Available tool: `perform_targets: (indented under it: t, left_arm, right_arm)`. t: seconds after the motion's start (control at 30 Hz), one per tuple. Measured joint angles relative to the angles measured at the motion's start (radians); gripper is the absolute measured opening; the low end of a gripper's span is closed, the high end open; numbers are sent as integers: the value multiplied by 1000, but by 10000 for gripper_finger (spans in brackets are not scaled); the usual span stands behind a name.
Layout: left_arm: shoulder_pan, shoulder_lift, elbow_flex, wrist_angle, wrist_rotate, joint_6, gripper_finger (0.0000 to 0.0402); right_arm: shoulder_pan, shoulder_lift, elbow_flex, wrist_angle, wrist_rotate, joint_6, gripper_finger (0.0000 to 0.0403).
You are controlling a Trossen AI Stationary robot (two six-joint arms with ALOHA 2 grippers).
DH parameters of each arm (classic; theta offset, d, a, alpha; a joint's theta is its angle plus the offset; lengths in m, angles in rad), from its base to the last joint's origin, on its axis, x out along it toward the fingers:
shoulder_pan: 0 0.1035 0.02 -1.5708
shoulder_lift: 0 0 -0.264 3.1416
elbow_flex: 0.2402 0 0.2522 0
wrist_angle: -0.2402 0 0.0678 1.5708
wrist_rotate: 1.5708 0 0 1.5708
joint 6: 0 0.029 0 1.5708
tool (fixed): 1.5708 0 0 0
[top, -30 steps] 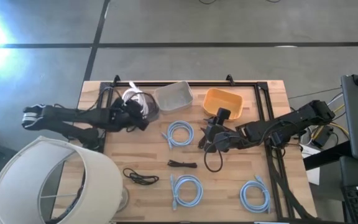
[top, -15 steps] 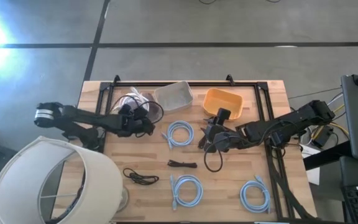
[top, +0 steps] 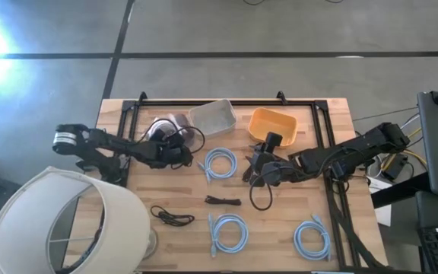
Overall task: Pick & Place USB Port
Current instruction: Put the white HDMI cable into the black bin, then put the top blue HDMI cable into the gray bin
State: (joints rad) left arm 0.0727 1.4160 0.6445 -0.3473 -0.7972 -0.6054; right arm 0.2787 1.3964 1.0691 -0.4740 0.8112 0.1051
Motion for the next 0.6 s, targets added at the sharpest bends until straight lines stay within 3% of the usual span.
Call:
perform_targets:
  t: [0.4, 0.6]
  left_arm:
    - [-1, -64, 107, 0, -14, 169, 176]
    - [-21, -64, 157, 50, 29, 262, 175]
  right_arm:
    - [0, 19, -3, 0, -15, 24, 176]
    - [-6, 77, -8, 2, -152, 51, 186]
